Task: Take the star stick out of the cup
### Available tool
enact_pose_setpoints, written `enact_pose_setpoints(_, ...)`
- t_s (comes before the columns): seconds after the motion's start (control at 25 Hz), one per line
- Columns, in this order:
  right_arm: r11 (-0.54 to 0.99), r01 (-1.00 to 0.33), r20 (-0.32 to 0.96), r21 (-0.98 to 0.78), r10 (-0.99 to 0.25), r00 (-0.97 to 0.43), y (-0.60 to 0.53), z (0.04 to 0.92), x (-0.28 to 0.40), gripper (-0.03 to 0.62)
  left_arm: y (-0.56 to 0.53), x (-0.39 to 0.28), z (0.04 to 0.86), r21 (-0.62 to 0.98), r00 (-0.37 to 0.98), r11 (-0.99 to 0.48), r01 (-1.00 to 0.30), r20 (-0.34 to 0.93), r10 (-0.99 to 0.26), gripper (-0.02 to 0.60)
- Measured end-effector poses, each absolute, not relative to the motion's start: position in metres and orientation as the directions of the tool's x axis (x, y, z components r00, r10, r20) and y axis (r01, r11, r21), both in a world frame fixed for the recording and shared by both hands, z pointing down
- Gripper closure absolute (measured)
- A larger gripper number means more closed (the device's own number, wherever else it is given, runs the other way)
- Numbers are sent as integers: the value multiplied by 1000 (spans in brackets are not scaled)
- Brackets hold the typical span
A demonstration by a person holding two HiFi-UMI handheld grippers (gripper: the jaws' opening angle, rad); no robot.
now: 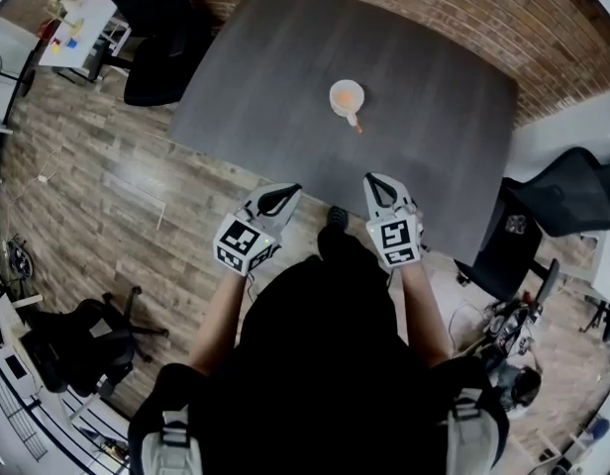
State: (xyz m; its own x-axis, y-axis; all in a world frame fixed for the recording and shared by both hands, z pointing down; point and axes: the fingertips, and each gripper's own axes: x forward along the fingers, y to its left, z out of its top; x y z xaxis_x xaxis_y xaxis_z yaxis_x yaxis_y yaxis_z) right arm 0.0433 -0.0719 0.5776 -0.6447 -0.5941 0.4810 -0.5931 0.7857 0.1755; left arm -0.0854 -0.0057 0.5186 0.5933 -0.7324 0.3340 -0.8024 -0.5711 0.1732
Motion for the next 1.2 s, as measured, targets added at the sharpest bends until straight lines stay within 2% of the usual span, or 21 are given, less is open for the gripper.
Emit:
enact_pose_setpoints(0.6,810,-563,484,167,-565,-668,-161,583,46,595,-100,-73,511,163,577,-557,-814,340,-742,578)
enact_pose_setpoints(1.2,815,-556,519,165,-551,-653,-191,598,40,595,-129,-93,516,163,563,-542,-825,335,-756,579)
